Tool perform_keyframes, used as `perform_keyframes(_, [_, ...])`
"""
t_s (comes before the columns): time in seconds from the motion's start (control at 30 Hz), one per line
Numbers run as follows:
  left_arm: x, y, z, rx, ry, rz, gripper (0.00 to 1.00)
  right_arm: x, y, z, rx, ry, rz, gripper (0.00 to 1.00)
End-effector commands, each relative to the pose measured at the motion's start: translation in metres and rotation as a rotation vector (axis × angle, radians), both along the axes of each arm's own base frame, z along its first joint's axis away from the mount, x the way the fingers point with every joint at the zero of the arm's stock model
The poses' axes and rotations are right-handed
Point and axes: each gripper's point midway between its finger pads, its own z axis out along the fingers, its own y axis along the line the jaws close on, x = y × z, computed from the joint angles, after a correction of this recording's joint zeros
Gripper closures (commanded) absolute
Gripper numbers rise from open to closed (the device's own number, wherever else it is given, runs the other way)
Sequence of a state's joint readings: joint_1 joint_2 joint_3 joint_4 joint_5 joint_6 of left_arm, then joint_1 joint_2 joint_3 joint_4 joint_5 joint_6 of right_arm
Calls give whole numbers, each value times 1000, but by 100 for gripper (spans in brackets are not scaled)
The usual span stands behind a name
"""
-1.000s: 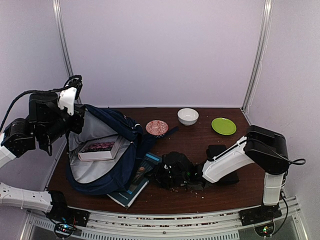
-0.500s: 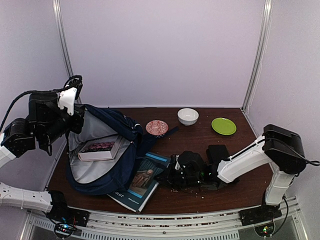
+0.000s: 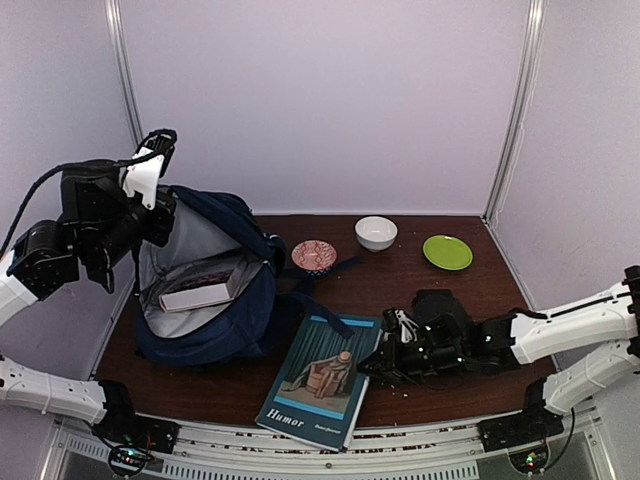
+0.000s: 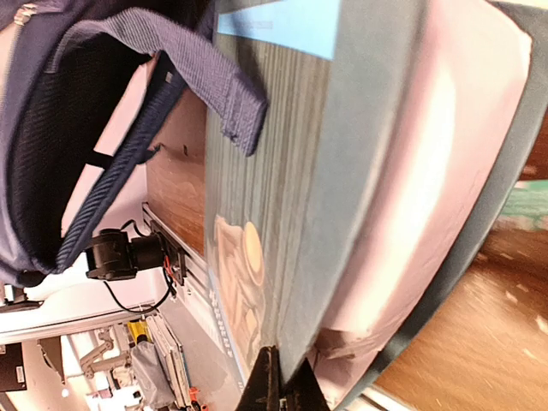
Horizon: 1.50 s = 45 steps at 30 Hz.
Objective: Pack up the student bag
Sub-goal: Pick up the book from the center of the board, then place the book in the student bag.
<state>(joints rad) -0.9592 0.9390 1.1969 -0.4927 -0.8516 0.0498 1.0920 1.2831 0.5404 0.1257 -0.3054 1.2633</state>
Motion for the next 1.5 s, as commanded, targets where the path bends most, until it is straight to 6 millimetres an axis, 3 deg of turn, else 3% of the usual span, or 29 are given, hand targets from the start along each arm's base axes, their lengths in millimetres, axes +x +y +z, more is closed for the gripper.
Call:
perform_keyframes(0.0, [-7,22,80,-220,-195,56,100,12,-35,24,-60,-112,-85,100])
perform_keyframes(0.27, [-5,14,75,-213,-177,35,100,24,-103,91,-136,-271,-222,100])
perform_keyframes(0.4, [-4,9,68,-223,-163,11,100,24,-119,123,-134,-334,-240,100])
perform_keyframes(0.67, [-2,-36,24,-217,-62,-176,100,21,-106,190,-31,-452,-157,100])
perform_keyframes(0.8, [2,-49,-7,-205,-7,-193,100,15,-100,226,23,-514,-100,100])
perform_keyframes(0.93, [7,-59,-26,-199,4,-207,100,3,-82,247,121,-515,-14,100])
perform_keyframes(1.17, [5,-85,-41,-261,-35,-322,100,-28,-26,230,311,-370,200,100])
perform_keyframes(1.47, [-13,-75,9,-357,-286,-396,100,-54,31,209,420,-243,358,100])
